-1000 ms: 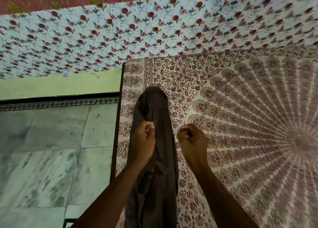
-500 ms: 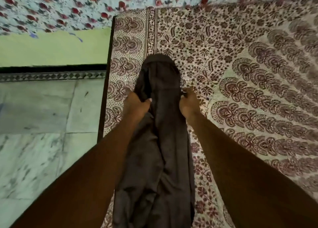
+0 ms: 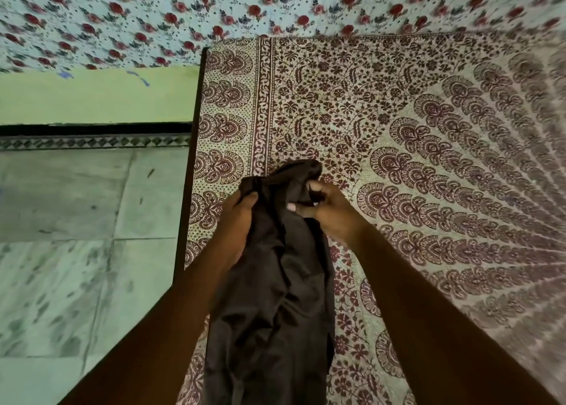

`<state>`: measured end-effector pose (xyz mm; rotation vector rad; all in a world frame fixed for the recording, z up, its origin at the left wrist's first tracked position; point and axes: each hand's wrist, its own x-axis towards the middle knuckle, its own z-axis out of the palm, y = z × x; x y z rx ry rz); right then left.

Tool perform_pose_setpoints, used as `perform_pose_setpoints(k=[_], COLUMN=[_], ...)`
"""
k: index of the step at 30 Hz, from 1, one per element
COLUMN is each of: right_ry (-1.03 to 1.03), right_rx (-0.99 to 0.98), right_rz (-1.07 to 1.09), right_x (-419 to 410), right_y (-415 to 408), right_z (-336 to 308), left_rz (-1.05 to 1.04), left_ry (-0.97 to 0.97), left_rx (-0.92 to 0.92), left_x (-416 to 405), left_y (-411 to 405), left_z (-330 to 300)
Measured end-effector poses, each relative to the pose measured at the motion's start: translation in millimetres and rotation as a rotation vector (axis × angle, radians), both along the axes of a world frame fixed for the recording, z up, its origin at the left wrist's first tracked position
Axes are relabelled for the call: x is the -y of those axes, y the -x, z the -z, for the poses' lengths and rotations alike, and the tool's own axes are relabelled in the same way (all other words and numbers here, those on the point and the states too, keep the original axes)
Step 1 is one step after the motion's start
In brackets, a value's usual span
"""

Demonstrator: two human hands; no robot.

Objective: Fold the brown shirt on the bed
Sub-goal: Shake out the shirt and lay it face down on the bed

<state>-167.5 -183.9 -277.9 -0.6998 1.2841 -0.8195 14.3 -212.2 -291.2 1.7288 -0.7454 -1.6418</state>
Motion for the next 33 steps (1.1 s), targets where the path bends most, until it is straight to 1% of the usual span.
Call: perform_pose_setpoints(k=[3,4,7,9,11,13,16,19,21,24,27,30,33], right_ry=[0.042,0.058,0.039,-0.023,-0.068,-0.088,-0.127,-0.062,0.002,0.084,0.196,0.324,0.465], right_rx=[0.036,0.036,0.106,0.250,0.415,0.546,0.671,0.725,0.706,0.579,0.334,-0.077,-0.544], right_rz=[0.092,0.133,0.268,0.388,0.494,0.589,0.708,0.670,0.623,0.602,0.567,0.442,0.264], right_x=[-34.6,-46.8,-85.0,-113.3,-140.6,-168.8,-203.3,-231.5,-247.7,-266.5,-278.6,-292.4,-309.2], right_y=[4.3,5.6,7.2,9.0,12.9,15.5,17.4,22.8,30.2,58.8,99.5,144.9,198.7], right_z=[-40.4,-57.0,-107.5,-145.6,-180.3,-217.8,-261.0,-299.3,-322.3,-351.2,-376.4,-403.6,-427.2], left_rz=[0.087,0.126,0.292,0.356,0.374,0.351,0.281,0.332,0.374,0.460,0.486,0.408,0.298], left_ry=[0.157,0.217,0.365,0.448,0.522,0.549,0.583,0.681,0.723,0.803,0.881,0.996,1.097], left_rx=[0.160,0.187,0.180,0.163,0.182,0.180,0.107,0.132,0.143,0.232,0.345,0.440,0.628], left_x=[-21.4,-28.0,-48.3,-63.7,-76.7,-92.4,-117.5,-145.0,-156.7,-167.4,-176.6,-190.7,-209.6], left_y=[-9.3,-13.0,-19.2,-20.0,-16.5,-10.9,4.4,28.3,40.5,58.6,77.1,97.9,119.0], left_z=[-51.6,-69.8,-130.8,-175.0,-216.1,-255.7,-301.9,-343.1,-357.6,-376.2,-400.4,-428.2,-455.1])
